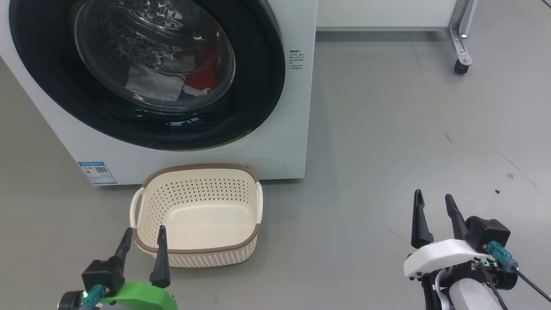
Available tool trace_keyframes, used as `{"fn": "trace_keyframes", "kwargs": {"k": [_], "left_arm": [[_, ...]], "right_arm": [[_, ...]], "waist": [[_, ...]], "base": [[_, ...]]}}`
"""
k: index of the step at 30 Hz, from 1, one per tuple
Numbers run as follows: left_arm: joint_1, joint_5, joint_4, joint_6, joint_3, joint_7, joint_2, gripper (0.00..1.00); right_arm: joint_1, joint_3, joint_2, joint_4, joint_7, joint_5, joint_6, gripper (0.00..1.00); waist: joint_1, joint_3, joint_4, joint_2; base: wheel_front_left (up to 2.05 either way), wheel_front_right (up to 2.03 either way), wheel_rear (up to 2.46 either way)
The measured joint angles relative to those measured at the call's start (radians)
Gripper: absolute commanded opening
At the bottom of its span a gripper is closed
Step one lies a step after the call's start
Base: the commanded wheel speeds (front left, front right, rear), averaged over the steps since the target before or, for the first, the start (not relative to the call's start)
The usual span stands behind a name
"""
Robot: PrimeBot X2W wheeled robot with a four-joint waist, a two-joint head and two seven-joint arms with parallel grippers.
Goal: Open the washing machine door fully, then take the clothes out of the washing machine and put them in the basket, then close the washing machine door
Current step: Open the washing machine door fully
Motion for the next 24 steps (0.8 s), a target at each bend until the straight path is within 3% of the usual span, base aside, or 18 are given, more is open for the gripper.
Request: {"fn": "trace_keyframes", "kwargs": {"k": [24], "left_arm": [[-0.010,-0.006,-0.002,0.009,-0.002,0.000,0.000,1.00]], "right_arm": [[-0.001,-0.001,0.000,0.002,0.000,0.000,0.000,1.00]], "waist": [[0.0000,0.006,0.001,0.0000]], "base": [[0.00,0.00,0.00]]}}
